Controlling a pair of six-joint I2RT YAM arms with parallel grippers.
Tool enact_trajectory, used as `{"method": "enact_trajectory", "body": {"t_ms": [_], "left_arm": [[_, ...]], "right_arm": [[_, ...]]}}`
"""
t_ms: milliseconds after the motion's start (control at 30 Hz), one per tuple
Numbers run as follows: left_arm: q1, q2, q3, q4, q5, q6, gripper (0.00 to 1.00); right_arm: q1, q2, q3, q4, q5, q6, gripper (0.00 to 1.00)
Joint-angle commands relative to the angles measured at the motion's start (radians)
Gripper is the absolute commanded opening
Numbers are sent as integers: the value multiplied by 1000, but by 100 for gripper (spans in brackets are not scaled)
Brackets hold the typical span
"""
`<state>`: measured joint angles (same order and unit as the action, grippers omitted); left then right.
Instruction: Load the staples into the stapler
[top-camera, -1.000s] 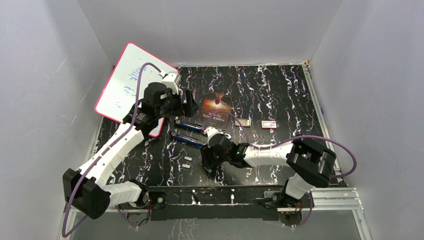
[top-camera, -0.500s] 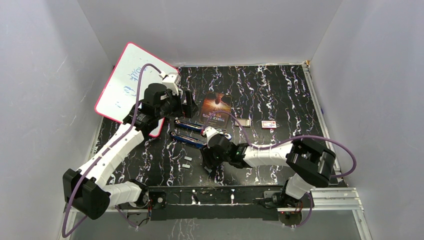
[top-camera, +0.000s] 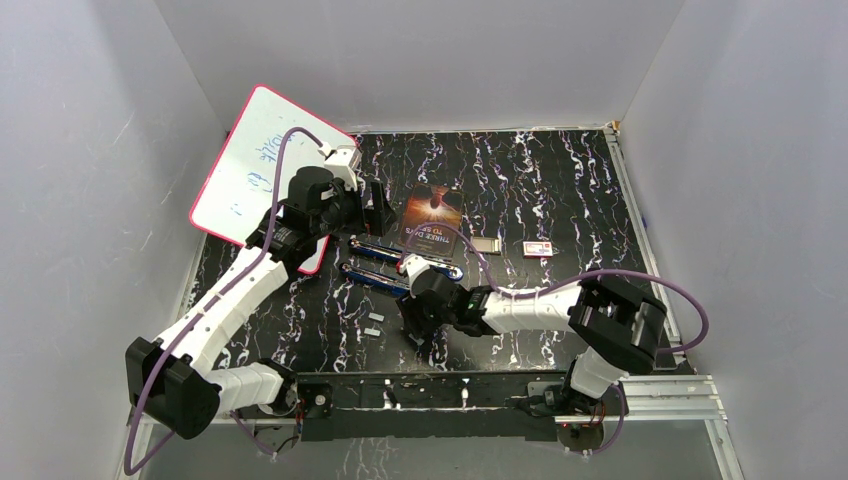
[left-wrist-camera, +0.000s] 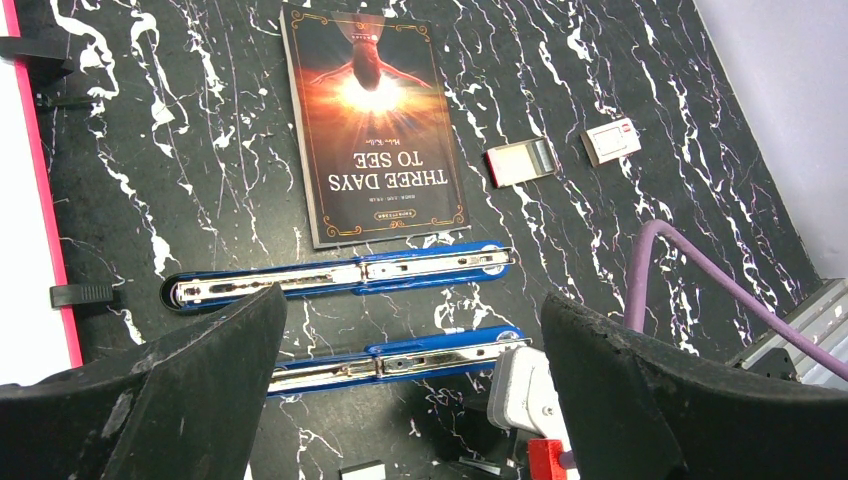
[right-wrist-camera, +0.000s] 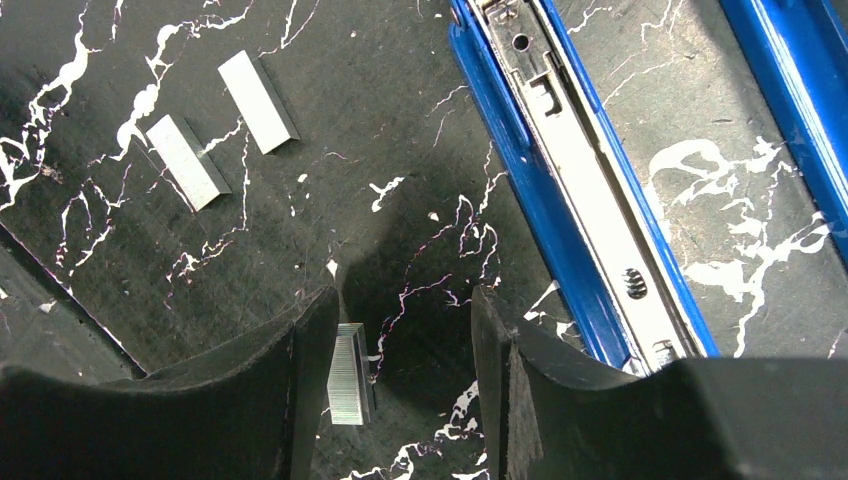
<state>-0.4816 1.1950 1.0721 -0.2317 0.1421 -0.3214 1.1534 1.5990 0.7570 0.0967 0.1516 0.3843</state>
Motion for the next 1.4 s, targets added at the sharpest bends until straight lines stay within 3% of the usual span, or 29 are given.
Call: {"method": "enact_trajectory", "body": {"t_ms": [0,1000,1367], "left_arm": [[3,-28,-5,14,6,10,98],[3,-31,-24,23,13,4,98],[3,-40,-23,20,14,1,98]], "right_arm": [[9,31,-21,-105,-9,-4,60],[35,-79,-130,-180,-21,55,60],[35,-4,-35,-86,-46,94,62]]}}
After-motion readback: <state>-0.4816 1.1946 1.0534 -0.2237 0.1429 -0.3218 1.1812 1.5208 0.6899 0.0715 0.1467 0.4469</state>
